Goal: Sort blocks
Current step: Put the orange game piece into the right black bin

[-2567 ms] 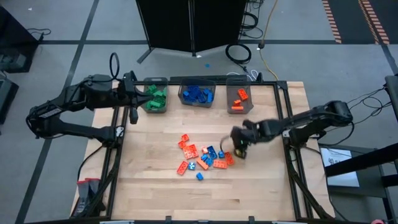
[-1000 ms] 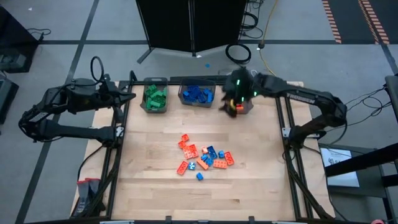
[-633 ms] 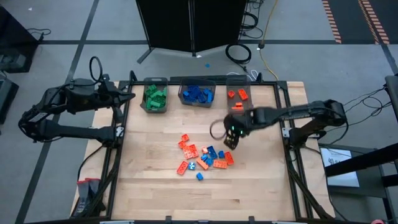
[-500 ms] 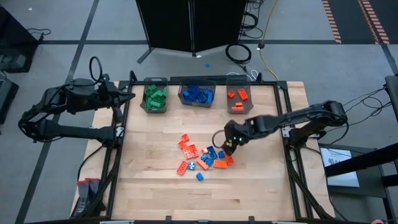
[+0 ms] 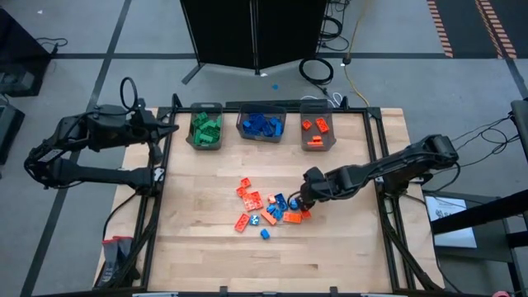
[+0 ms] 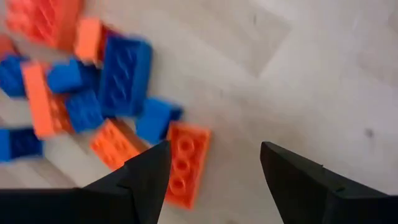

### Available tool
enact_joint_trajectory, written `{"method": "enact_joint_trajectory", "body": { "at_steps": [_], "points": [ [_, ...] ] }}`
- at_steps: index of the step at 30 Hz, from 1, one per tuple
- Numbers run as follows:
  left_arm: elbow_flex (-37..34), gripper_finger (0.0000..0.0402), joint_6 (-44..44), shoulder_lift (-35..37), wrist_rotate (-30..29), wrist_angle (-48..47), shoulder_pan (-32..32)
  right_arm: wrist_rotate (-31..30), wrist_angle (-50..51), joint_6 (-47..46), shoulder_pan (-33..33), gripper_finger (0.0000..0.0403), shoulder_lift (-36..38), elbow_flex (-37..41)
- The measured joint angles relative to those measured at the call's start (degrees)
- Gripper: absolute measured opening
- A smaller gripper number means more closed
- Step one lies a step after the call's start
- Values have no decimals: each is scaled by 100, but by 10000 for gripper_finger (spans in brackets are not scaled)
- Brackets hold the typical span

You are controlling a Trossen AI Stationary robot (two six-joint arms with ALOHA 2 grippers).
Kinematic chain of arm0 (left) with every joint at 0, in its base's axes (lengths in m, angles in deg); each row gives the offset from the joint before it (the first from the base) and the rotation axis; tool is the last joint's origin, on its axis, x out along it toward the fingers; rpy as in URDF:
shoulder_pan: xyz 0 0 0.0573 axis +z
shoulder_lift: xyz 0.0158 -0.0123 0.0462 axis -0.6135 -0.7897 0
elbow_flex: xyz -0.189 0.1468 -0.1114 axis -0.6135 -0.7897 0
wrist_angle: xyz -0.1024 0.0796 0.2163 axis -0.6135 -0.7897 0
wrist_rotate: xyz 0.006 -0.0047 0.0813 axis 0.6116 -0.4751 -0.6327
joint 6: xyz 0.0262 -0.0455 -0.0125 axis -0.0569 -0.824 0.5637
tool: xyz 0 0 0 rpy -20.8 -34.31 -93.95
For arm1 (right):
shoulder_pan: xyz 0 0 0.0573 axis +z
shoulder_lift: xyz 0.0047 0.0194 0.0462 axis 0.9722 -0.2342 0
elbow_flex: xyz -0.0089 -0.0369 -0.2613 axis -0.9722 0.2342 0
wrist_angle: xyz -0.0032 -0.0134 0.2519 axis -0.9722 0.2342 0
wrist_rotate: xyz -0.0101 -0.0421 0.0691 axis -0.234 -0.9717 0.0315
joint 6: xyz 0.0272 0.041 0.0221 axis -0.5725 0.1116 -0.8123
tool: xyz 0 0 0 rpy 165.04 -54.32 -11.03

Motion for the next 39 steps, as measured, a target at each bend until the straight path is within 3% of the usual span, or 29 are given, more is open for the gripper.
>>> {"method": "enact_joint_trajectory", "body": {
  "at_steps": [8, 20, 28, 39],
  "points": [
    [0, 0, -11, 0, 0, -168, 0, 1454, 119, -250, -74, 241, -382, 0],
    [0, 0, -52, -2, 2, -164, 0, 662, -317, -576, -57, 241, -490, 0],
    [0, 0, -205, -2, 2, -175, 2, 819, -997, -268, -30, 241, -1044, -84],
    [0, 0, -203, -4, 2, -199, 2, 1007, -399, 50, 5, 236, -1459, -324]
  ]
}}
